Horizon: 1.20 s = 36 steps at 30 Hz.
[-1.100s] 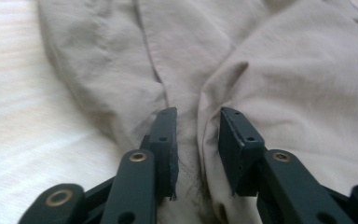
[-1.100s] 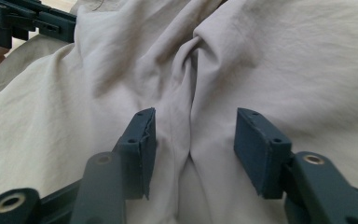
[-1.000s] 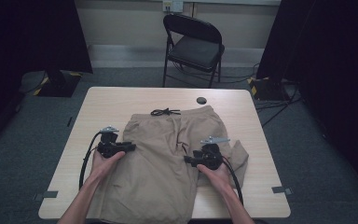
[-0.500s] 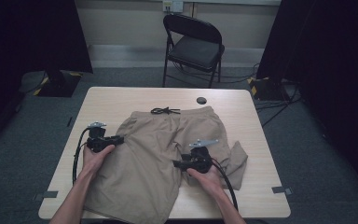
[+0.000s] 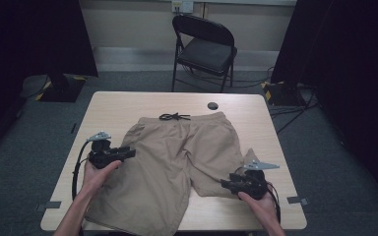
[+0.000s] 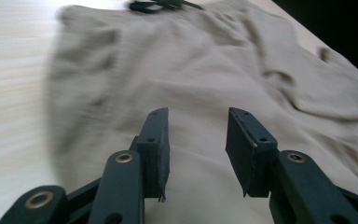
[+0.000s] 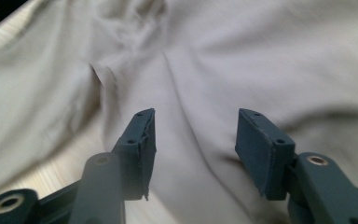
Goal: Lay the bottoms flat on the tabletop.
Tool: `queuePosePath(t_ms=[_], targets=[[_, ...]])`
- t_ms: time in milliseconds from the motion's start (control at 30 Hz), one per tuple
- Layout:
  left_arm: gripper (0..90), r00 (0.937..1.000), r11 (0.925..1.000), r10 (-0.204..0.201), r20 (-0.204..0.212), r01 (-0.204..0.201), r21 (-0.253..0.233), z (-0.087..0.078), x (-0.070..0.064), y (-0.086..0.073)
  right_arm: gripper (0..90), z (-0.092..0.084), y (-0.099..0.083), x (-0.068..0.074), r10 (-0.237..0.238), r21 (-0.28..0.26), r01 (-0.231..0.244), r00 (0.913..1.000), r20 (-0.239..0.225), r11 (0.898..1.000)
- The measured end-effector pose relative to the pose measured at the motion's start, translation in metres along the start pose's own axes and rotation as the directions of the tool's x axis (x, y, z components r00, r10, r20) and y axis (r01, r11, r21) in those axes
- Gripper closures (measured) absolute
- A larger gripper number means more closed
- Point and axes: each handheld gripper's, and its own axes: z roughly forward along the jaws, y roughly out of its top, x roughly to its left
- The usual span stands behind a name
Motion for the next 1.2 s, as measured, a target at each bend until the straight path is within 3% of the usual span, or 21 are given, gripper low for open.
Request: queuePosePath(t_ms=[33, 67, 100, 200, 267, 300, 400, 500, 700, 833, 900, 933, 1033, 1067, 1133, 1167, 1200], targets=[[59.1, 1.0, 1.0, 0.0, 0.0, 0.0, 0.0, 0.0, 0.0, 0.0, 45.5, 0.0, 0.0, 0.0, 0.0, 0.0, 0.0, 1.0, 0.0, 1.0], [59.1, 0.9993, 0.9995, 0.031, 0.021, -0.031, 0.001, 0.0, -0.013, 0.001, 43.9, -0.008, -0.008, -0.004, 0.008, -0.004, -0.008, 0.9998, 0.021, 1.0], [59.1, 0.9993, 0.9995, 0.031, 0.021, -0.031, 0.001, 0.0, -0.013, 0.001, 43.9, -0.008, -0.008, -0.004, 0.008, -0.004, -0.008, 0.9998, 0.021, 1.0], [58.8, 0.9964, 0.9987, 0.051, 0.068, -0.051, -0.005, 0.003, -0.033, 0.003, 42.1, -0.019, -0.014, -0.011, 0.034, -0.03, -0.033, 0.9985, 0.043, 0.999], [57.4, 0.9933, 0.9971, 0.075, 0.087, -0.076, 0.005, 0.01, -0.047, 0.003, 40.7, -0.022, -0.015, -0.016, 0.042, -0.037, -0.04, 0.9971, 0.063, 0.999], [57.1, 0.9916, 0.9977, 0.068, 0.11, -0.068, -0.007, 0.014, -0.053, 0.003, 39.0, -0.023, -0.018, -0.02, 0.05, -0.04, -0.046, 0.9952, 0.085, 0.998], [55.6, 0.9835, 0.9958, 0.087, 0.159, -0.091, 0.014, 0.031, -0.071, 0.0, 39.0, -0.021, -0.021, -0.024, 0.057, -0.033, -0.054, 0.9944, 0.089, 0.998], [55.4, 0.9786, 0.995, 0.094, 0.183, -0.098, 0.017, 0.041, -0.081, -0.001, 39.0, -0.022, -0.021, -0.03, 0.063, -0.038, -0.059, 0.9921, 0.108, 0.998], [53.5, 0.9728, 0.993, 0.103, 0.208, -0.113, 0.034, 0.048, -0.087, -0.005, 38.2, -0.031, -0.024, -0.045, 0.097, -0.047, -0.09, 0.9836, 0.152, 0.995], [52.6, 0.9732, 0.9933, 0.098, 0.208, -0.108, 0.04, 0.049, -0.085, -0.012, 37.7, -0.034, -0.03, -0.051, 0.102, -0.038, -0.097, 0.9739, 0.202, 0.995], [52.5, 0.9758, 0.994, 0.091, 0.199, -0.101, 0.042, 0.05, -0.083, -0.016, 37.5, -0.035, -0.03, -0.052, 0.11, -0.041, -0.103, 0.972, 0.208, 0.994], [51.9, 0.9767, 0.994, 0.088, 0.195, -0.099, 0.047, 0.051, -0.081, -0.018, 37.4, -0.034, -0.032, -0.055, 0.105, -0.027, -0.101, 0.9639, 0.245, 0.994], [50.5, 0.9813, 0.9917, 0.101, 0.164, -0.112, 0.063, 0.054, -0.078, -0.02, 37.9, -0.033, -0.032, -0.056, 0.107, -0.032, -0.103, 0.9646, 0.241, 0.994], [50.5, 0.982, 0.9921, 0.098, 0.162, -0.109, 0.062, 0.055, -0.077, -0.021, 42.4, -0.032, -0.032, -0.055, 0.104, -0.029, -0.1, 0.966, 0.237, 0.995], [49.0, 0.9815, 0.9924, 0.093, 0.168, -0.105, 0.065, 0.057, -0.078, -0.023, 69.6, -0.026, -0.031, -0.05, 0.084, -0.021, -0.081, 0.9758, 0.202, 0.996], [49.0, 0.9815, 0.9916, 0.095, 0.166, -0.108, 0.071, 0.058, -0.079, -0.024, 69.6, -0.026, -0.031, -0.05, 0.084, -0.021, -0.081, 0.9758, 0.202, 0.996], [48.5, 0.9796, 0.9903, 0.101, 0.174, -0.116, 0.076, 0.059, -0.081, -0.024, 81.8, -0.023, -0.028, -0.042, 0.059, -0.011, -0.058, 0.9823, 0.178, 0.998]])
